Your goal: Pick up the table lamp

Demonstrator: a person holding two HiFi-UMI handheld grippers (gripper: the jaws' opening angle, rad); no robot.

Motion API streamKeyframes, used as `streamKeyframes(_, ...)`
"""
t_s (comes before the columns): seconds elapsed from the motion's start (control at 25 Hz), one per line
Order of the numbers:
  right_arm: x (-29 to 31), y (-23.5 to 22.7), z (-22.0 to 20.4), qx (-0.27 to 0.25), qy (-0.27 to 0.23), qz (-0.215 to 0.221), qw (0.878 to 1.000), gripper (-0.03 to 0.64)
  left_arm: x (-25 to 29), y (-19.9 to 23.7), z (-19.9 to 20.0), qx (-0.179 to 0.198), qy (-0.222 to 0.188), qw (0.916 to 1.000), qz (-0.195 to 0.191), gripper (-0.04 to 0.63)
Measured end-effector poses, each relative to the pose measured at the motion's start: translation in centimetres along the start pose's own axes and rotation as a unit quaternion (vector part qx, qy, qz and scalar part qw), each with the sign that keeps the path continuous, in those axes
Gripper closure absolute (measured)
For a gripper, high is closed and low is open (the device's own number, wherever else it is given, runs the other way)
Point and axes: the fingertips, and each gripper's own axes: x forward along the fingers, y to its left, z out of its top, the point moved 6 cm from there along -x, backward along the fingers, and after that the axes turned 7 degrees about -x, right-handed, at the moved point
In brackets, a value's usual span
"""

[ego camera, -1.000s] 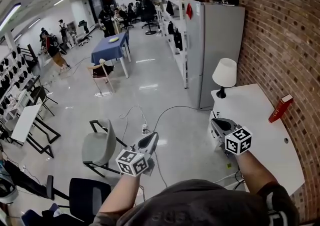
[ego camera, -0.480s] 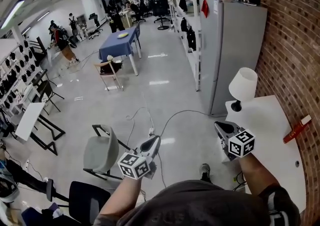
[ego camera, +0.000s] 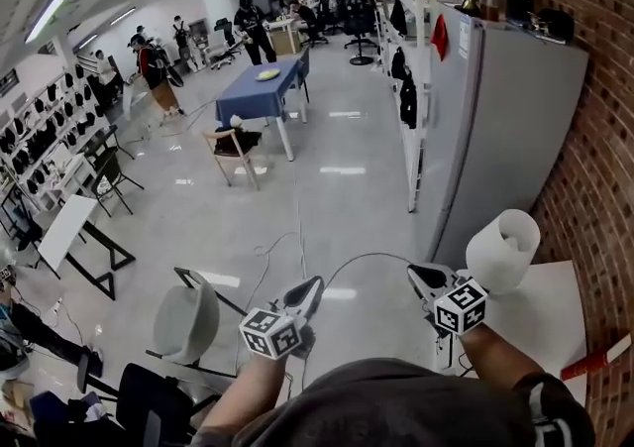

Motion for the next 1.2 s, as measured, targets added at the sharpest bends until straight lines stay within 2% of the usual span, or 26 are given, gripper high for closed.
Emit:
streamKeyframes(0.16, 2.5, -4.8, -0.4, 0.007, 0.003, 0.006, 1.000, 0.623, 5.4, 0.5, 0.9, 0.018, 0.010, 0.9998, 0.001, 0.592)
streamKeyframes(0.32, 4.5, -7.2, 0.0, -0.011, 0.004, 0.001, 1.000, 0.623, 8.4, 2.6, 2.0, 0.021, 0.005, 0.9998, 0.004, 0.592)
streamKeyframes(0.56, 7.4, -8.3, 2.0, -0.026, 0.003, -0.036, 0.999, 0.623, 10.7, 6.4, 4.5, 0.026, 0.002, 0.9989, -0.038, 0.592)
streamKeyframes(0.84, 10.8, -6.4, 5.1, -0.023, -0.001, -0.074, 0.997, 0.623, 9.7, 10.8, 7.5, 0.034, 0.013, 0.9965, -0.075, 0.592)
streamKeyframes(1.2, 13.8, -5.2, 6.4, -0.032, -0.001, -0.069, 0.997, 0.623, 7.4, 13.9, 8.5, 0.027, 0.007, 0.9977, -0.062, 0.592)
